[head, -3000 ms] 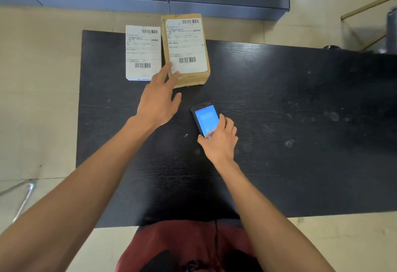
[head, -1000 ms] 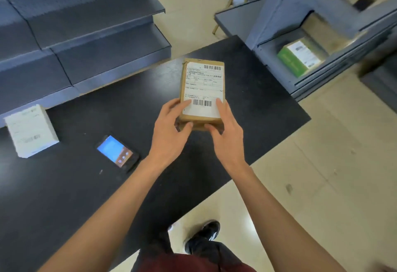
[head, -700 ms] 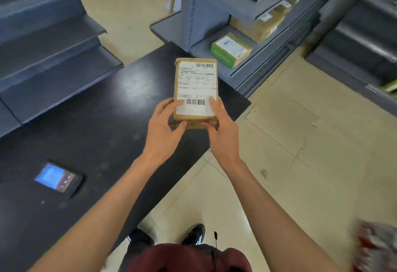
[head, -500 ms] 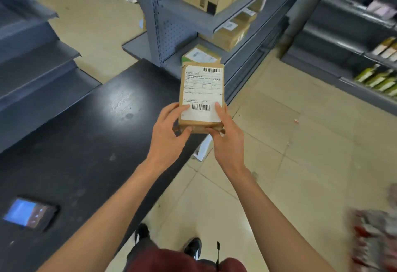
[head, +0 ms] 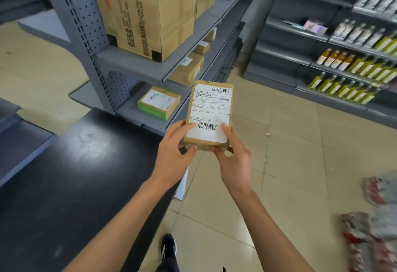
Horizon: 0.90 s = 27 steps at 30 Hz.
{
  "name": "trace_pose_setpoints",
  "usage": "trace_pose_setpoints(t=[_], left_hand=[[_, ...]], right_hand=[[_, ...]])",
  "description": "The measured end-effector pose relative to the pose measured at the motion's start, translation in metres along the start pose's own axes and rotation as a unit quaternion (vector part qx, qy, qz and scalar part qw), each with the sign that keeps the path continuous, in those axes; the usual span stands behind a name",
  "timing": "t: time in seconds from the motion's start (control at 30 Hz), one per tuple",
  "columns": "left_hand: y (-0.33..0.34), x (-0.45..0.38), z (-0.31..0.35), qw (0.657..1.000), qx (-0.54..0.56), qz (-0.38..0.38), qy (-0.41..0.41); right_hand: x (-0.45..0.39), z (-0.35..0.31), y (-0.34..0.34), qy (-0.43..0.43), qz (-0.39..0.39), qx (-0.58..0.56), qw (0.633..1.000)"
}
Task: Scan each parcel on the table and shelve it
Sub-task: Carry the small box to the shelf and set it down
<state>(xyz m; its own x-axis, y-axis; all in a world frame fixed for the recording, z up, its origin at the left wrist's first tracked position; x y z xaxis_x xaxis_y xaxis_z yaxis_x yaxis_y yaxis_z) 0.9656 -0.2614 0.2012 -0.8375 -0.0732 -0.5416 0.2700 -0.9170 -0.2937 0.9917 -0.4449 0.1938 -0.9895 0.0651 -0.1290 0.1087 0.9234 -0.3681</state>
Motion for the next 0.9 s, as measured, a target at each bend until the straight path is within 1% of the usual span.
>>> trace_pose_setpoints(t=[0.1,0.17,0.23,0.4,0.57,0.7,0.9], left_hand=[[0.016,-0.038,-0.016,0.999,0.032,-0.011,0.008],[0.028,-0.062,-0.023,0.999,0.03,-0.022,0.019],[0.043,-0.083,-0.029,0.999,0.027,-0.035,0.029],[0.091,-0.129,-0.038,0.996,0.024,-0.06,0.062],[0.158,-0.183,-0.048,0.994,0.021,-0.083,0.074],[0.222,-0.228,-0.049,0.994,0.016,-0.09,0.066],[0.312,-0.284,-0.044,0.992,0.024,-0.092,0.078]], right_hand=[[-0.037,-0.002,-0.003,-0.02,0.029,0.004,0.999],[-0.06,-0.001,-0.009,-0.029,0.055,0.018,0.998],[-0.08,0.004,-0.017,-0.018,0.073,0.033,0.997],[-0.127,0.02,-0.047,-0.008,0.103,0.028,0.994],[-0.19,0.05,-0.088,0.008,0.126,0.019,0.992],[-0.246,0.078,-0.132,0.018,0.145,0.024,0.989],[-0.319,0.11,-0.2,0.005,0.141,0.012,0.99]])
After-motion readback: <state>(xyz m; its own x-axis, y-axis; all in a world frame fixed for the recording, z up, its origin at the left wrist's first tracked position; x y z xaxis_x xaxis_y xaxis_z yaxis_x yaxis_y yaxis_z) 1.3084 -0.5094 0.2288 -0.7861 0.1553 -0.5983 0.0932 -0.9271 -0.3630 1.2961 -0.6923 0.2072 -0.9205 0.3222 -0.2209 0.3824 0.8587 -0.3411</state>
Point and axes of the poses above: each hand's wrist, its own x-axis away from the middle knuckle, its own y-axis out of the palm, z = x × y, the point moved 5 cm from there along -x, towards the middle knuckle, and after that the axes turned 15 degrees about y, right-handed, at the moved point
